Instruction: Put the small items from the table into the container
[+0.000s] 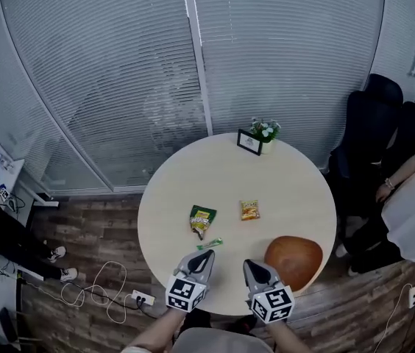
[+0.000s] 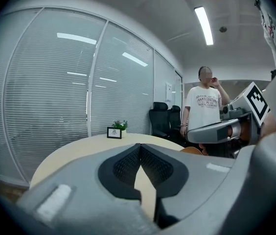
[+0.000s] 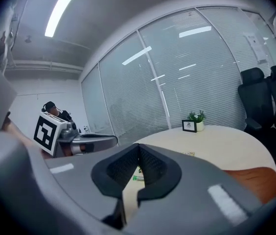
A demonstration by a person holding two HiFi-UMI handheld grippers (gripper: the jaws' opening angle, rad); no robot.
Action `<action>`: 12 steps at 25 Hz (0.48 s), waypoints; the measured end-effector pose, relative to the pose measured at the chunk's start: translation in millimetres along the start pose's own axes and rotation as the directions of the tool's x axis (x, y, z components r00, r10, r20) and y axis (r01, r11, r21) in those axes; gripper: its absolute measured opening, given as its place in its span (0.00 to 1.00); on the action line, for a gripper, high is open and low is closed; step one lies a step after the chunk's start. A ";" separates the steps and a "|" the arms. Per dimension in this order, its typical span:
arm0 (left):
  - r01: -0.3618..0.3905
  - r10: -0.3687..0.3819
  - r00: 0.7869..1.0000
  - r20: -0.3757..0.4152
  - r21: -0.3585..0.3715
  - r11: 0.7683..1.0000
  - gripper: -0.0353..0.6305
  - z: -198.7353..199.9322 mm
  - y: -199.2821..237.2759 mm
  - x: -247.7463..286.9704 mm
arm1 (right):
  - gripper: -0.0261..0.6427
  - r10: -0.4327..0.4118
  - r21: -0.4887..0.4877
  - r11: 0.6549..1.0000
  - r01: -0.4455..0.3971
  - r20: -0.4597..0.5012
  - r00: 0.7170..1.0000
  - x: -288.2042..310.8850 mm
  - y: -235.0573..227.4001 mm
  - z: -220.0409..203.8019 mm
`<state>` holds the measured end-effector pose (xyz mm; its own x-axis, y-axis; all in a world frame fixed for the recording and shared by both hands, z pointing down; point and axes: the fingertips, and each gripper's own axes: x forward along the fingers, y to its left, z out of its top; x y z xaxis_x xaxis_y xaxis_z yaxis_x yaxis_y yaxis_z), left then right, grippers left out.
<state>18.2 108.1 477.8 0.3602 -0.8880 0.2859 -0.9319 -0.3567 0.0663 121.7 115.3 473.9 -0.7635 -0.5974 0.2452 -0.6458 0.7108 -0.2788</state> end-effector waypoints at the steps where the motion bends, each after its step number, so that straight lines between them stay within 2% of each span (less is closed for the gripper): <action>1: -0.002 0.002 1.000 0.000 -0.004 1.000 0.05 -0.7 1.3 1.1 | 0.04 -0.002 0.007 1.000 0.002 -0.007 1.000 3.6 -1.2 -2.8; 6: 0.003 -0.003 1.000 -0.001 -0.014 1.000 0.05 -6.2 23.2 7.8 | 0.04 -0.033 0.024 0.999 0.034 -0.036 0.999 30.0 -5.9 -7.8; 12: -0.005 0.005 1.000 -0.023 -0.010 1.000 0.05 -15.1 90.3 19.3 | 0.07 -0.039 -0.001 0.999 0.039 -0.069 0.997 92.9 -2.9 -8.0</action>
<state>-59.6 63.2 503.7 0.3546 -0.8827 0.3085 -0.9341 -0.3491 0.0747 52.7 60.7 504.9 -0.7352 -0.5979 0.3195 -0.6753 0.6873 -0.2676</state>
